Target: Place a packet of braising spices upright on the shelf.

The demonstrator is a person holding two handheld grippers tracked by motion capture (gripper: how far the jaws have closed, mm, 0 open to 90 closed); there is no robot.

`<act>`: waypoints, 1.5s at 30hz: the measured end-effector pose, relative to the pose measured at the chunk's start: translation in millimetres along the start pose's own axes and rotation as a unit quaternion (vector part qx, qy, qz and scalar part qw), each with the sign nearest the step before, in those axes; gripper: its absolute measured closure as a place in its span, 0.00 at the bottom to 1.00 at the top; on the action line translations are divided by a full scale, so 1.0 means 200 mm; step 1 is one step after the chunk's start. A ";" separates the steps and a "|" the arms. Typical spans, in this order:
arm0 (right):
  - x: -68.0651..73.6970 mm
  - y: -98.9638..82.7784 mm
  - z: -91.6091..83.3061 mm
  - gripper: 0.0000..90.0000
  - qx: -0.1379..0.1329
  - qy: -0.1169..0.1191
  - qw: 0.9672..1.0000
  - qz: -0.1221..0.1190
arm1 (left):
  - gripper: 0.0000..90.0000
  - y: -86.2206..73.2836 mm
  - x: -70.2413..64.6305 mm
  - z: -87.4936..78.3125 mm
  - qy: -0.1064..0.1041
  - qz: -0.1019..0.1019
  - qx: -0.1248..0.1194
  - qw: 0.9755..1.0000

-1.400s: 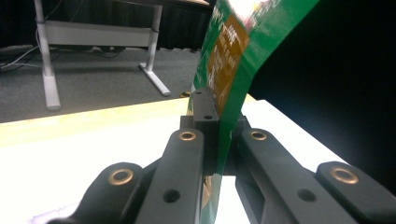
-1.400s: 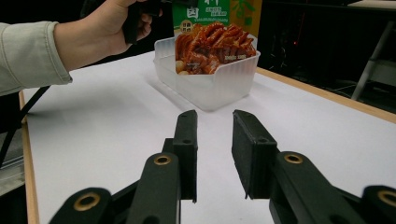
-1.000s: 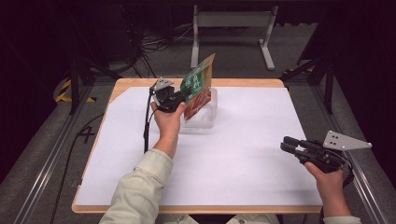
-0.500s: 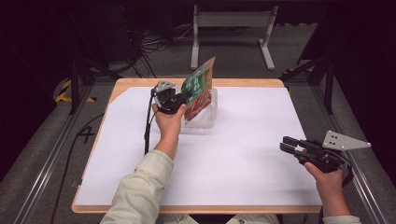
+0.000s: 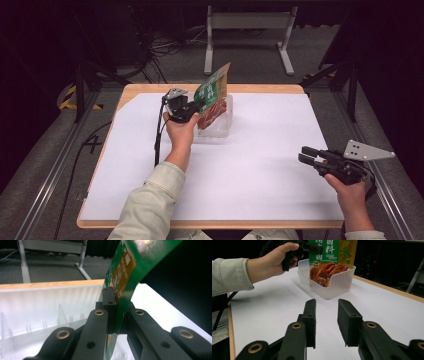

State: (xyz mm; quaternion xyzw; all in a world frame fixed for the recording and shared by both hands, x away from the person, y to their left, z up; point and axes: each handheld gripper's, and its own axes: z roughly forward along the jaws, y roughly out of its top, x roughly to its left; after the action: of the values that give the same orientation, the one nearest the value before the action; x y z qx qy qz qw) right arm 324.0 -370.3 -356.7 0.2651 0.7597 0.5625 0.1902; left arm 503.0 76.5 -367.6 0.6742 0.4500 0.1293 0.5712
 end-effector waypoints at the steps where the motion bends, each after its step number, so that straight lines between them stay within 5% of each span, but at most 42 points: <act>1: 0.00 0.00 0.00 0.76 0.000 0.001 1.000 0.000 | 0.98 0.00 0.01 0.00 0.001 -0.002 0.003 1.000; 11: 0.00 0.00 0.02 0.76 0.004 0.002 1.000 0.000 | 0.96 -0.01 0.03 -0.01 -0.002 -0.011 0.004 1.000; 19: -0.01 0.00 0.02 0.74 0.003 0.003 1.000 0.002 | 0.69 -0.01 0.07 -0.01 -0.036 -0.035 0.000 0.999; 24: -0.02 0.00 0.04 0.72 0.003 0.005 1.000 0.004 | 0.53 0.00 0.06 -0.04 -0.060 -0.018 -0.007 0.998; 31: -0.03 0.01 0.10 0.67 0.004 0.014 1.000 0.005 | 0.41 0.01 0.03 -0.14 -0.058 0.035 -0.020 0.997; 42: -0.08 0.04 0.24 0.46 0.012 0.032 0.999 0.023 | 0.32 0.01 -0.07 -0.38 -0.049 0.110 -0.006 0.993; 45: -0.09 0.05 0.27 0.45 0.013 0.036 0.999 0.023 | 0.31 -0.01 -0.07 -0.45 -0.052 0.113 -0.012 0.992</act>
State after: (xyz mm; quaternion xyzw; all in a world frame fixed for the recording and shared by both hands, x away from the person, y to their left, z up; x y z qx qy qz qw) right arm 372.0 -338.6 -363.8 0.2642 0.7668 0.5663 0.1464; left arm 431.8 124.6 -336.7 0.7195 0.3393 0.1627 0.5837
